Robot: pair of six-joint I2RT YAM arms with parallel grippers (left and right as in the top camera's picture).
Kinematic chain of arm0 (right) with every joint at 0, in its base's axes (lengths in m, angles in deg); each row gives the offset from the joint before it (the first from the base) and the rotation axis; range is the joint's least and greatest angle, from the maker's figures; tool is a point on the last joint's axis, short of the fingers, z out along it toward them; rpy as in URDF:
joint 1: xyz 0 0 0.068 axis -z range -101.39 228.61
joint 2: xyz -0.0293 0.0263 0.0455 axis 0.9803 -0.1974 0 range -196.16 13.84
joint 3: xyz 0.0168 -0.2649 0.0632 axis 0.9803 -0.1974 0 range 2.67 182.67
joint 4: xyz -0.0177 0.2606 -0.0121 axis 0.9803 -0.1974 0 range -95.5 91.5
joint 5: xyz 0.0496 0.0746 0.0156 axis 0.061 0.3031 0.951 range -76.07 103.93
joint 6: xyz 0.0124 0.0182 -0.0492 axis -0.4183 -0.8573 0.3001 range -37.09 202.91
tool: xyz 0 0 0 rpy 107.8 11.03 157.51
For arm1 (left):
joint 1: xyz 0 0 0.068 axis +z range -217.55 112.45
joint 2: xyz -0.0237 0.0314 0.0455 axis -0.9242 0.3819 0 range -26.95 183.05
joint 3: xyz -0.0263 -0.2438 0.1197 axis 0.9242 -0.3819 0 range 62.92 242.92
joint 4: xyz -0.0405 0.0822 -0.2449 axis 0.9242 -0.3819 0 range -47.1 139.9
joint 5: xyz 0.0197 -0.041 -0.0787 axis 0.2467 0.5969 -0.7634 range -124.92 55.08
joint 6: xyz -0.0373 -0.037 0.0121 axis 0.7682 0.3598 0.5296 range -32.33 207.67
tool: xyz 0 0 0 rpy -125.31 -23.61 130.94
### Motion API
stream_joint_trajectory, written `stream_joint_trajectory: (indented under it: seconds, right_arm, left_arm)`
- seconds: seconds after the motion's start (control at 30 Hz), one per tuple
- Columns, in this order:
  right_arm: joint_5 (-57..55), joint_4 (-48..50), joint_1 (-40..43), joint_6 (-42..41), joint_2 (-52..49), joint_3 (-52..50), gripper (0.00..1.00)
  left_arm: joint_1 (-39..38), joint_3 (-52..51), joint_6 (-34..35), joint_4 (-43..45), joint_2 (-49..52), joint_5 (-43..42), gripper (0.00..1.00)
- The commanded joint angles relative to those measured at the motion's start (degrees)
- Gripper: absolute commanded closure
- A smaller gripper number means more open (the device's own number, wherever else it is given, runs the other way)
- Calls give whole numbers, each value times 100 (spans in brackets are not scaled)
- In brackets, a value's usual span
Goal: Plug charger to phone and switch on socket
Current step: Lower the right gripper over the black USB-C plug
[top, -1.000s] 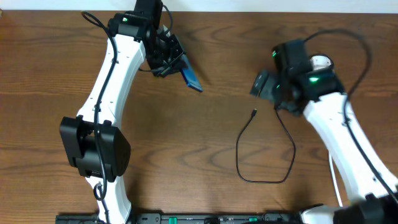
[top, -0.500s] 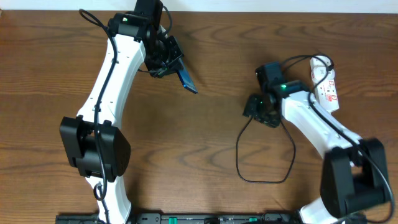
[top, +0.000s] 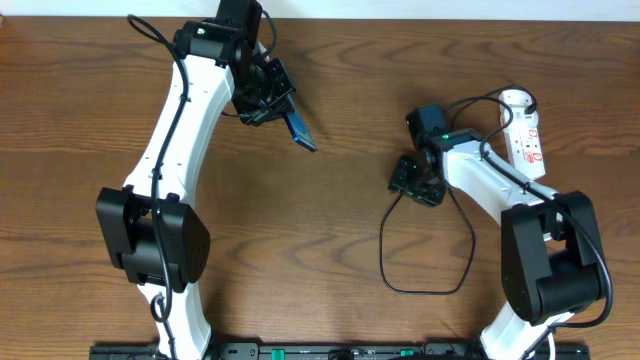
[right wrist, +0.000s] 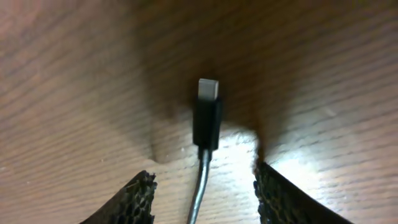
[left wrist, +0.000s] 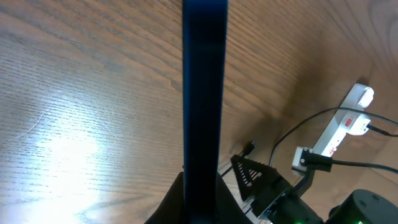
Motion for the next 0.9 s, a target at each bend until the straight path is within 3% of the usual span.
stream_joint_trajectory:
  seconds: [0.0,0.87]
  right_arm:
    - [-330,35,68,22,-15,-15,54]
    - [-468,98,-61,-426,-214,-129,59]
  left_arm:
    - [17,66,-96,-17,-164,31,93]
    - [17,66,-94,-20,-164,31,93]
